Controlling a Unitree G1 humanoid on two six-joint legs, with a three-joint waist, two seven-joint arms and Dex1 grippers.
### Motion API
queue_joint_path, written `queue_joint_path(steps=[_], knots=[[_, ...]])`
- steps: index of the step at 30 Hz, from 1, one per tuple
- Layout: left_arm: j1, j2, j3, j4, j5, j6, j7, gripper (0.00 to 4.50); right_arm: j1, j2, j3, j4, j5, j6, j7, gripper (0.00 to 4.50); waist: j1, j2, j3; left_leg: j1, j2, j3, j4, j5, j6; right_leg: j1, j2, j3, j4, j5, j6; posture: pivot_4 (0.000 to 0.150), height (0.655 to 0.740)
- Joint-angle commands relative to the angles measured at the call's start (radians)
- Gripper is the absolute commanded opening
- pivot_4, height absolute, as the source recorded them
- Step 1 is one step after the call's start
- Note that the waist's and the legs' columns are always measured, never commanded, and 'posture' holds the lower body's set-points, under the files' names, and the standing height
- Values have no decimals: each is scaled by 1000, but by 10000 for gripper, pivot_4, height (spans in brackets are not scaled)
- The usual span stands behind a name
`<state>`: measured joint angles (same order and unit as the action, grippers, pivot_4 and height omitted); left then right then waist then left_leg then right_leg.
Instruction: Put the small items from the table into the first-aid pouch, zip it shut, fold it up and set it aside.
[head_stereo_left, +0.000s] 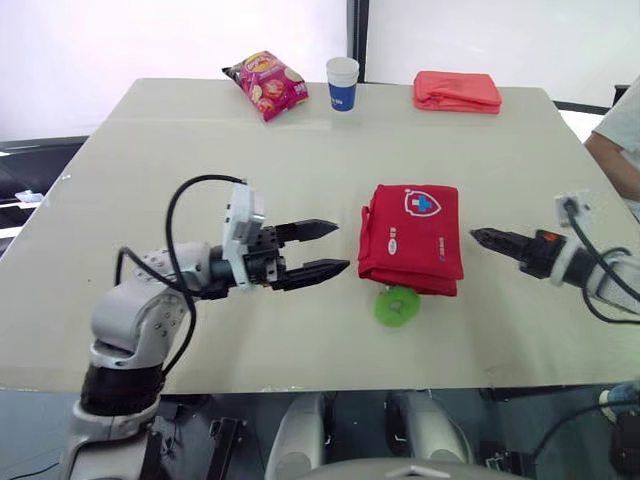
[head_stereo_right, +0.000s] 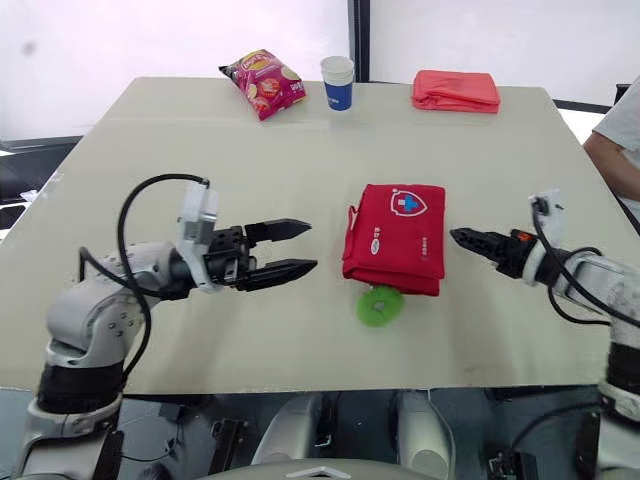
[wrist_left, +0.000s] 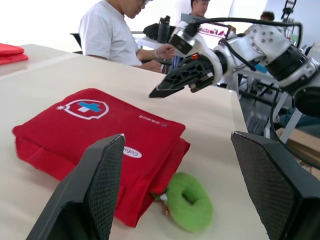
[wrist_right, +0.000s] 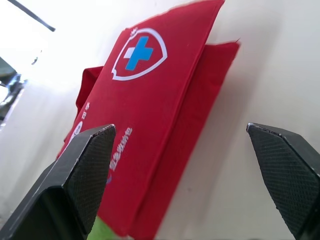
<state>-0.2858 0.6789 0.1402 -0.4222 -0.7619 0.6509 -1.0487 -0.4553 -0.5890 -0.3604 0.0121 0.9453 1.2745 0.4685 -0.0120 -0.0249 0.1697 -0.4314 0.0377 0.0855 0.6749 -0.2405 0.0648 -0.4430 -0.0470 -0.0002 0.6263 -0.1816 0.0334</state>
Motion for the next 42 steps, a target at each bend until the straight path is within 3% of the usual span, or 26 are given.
queue_joint_path(steps=[1,7,11,16,19,21,24,28,35,42], knots=[[44,26,56,-75,-50,3,18,36487,-46,35,35,44,-9,28,-8,44577,3,0,0,0,0,0,0,0,0,0,0,0,0,0,0,1500,7400],[102,19,76,-124,-55,1,91,36487,-67,89,142,79,-70,9,23,44577,0,0,0,0,-1,0,0,0,0,0,0,0,0,-1,2,1500,7400],[121,12,68,-151,-64,-1,128,36487,-84,86,138,82,-65,26,49,33566,-2,0,0,2,0,0,0,0,0,0,0,0,1,-1,2,1500,7400],[115,4,50,-156,-76,-2,148,36487,-81,34,129,73,-77,30,93,11708,-1,0,0,1,0,1,0,0,0,0,0,0,0,0,1,1500,7400],[103,-8,32,-133,-61,-24,145,36487,-98,-18,44,92,-76,34,71,4823,5,0,0,1,0,0,0,0,0,0,0,0,0,0,1,1500,7400],[88,-19,21,-122,-56,-32,150,36487,-108,-36,-16,95,-62,45,45,4491,12,1,0,0,-1,1,1,0,0,0,-1,0,0,0,1,1500,7400],[58,-47,-8,-99,-40,-51,159,36487,-120,-12,-224,94,-24,27,-99,4327,15,1,0,0,-1,1,1,0,0,0,-1,0,0,0,1,1500,7400],[22,-86,-37,-80,-32,-56,186,36487,-161,95,-444,86,-38,-124,-352,233,11,1,0,0,-1,1,0,0,0,0,1,0,0,1,1,1500,7400],[-92,-162,-80,-22,12,-71,254,36487,-237,266,-539,155,-101,-482,-577,233,-5,2,1,0,-1,1,0,0,0,0,2,2,0,2,5,1500,7400],[-167,-221,-100,6,14,-87,261,36487,-326,375,-564,383,-126,-826,-632,233,-7,5,2,0,-1,2,-1,0,0,0,2,4,0,4,6,1500,7400]])
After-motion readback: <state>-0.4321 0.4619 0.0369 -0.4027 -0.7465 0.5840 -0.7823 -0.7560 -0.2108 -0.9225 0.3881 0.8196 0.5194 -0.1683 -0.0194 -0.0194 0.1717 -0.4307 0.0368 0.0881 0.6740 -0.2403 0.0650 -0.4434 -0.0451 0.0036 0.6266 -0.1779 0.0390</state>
